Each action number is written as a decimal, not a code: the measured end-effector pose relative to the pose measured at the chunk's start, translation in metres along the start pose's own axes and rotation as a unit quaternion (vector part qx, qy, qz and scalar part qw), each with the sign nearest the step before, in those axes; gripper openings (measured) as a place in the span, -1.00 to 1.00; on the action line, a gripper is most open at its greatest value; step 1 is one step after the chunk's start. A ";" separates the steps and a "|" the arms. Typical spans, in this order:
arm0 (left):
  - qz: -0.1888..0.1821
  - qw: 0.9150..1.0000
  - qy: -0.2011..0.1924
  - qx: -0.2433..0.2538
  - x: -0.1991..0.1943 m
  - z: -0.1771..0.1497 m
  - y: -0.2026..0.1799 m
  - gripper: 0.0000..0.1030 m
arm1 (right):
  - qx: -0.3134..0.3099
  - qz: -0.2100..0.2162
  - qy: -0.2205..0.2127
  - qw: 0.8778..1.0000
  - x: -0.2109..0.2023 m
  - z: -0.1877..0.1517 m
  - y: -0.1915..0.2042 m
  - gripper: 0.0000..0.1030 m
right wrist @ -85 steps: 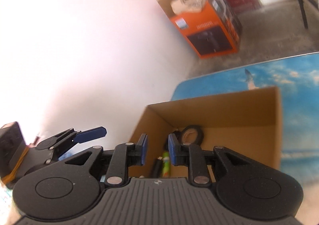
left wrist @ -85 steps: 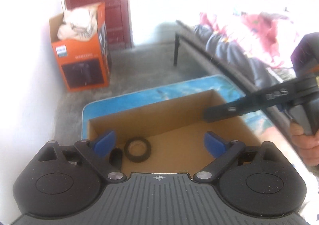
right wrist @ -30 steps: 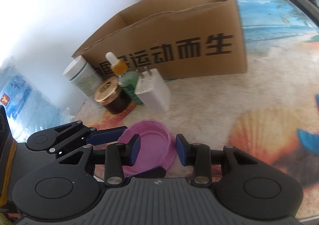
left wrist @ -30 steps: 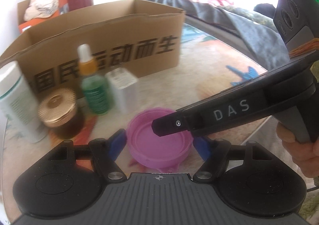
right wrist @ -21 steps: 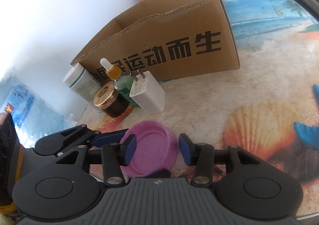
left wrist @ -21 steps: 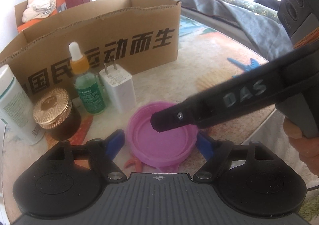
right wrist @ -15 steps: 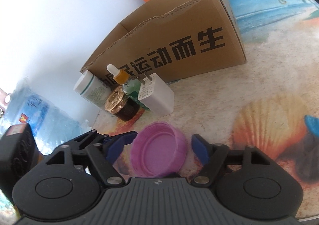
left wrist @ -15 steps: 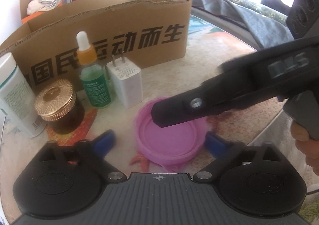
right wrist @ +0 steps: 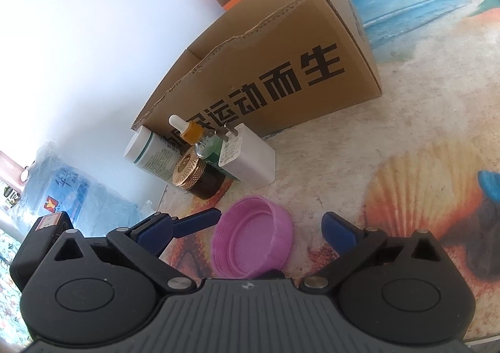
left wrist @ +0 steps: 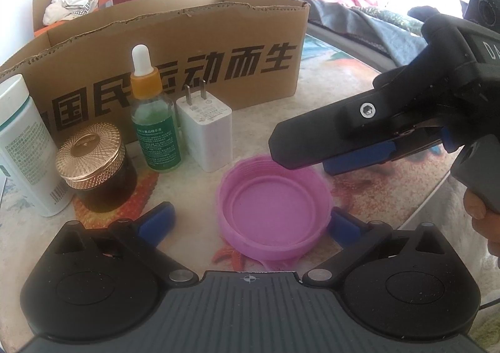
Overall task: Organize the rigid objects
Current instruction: 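Lower the open right tool around the rim of the pink lid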
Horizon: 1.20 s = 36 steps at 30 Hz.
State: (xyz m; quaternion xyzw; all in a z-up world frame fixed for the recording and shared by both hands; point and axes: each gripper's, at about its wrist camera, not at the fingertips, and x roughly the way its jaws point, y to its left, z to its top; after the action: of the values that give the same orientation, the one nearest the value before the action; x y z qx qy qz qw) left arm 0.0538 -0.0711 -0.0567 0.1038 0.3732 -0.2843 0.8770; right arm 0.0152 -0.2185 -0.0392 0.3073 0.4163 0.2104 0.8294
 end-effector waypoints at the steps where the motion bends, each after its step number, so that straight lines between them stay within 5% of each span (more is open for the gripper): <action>1: -0.001 1.000 -0.001 0.001 0.000 0.000 0.000 1.00 | -0.002 -0.002 -0.001 1.000 0.000 -0.001 0.001 1.00; 36: -0.029 0.999 -0.008 -0.018 -0.004 -0.002 0.011 1.00 | -0.038 -0.028 0.009 0.999 0.004 -0.001 0.013 1.00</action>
State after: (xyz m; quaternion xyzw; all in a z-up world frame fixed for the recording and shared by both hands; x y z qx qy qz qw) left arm 0.0567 -0.0599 -0.0558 0.0745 0.3738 -0.3034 0.8733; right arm 0.0159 -0.2065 -0.0334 0.2618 0.4244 0.2053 0.8421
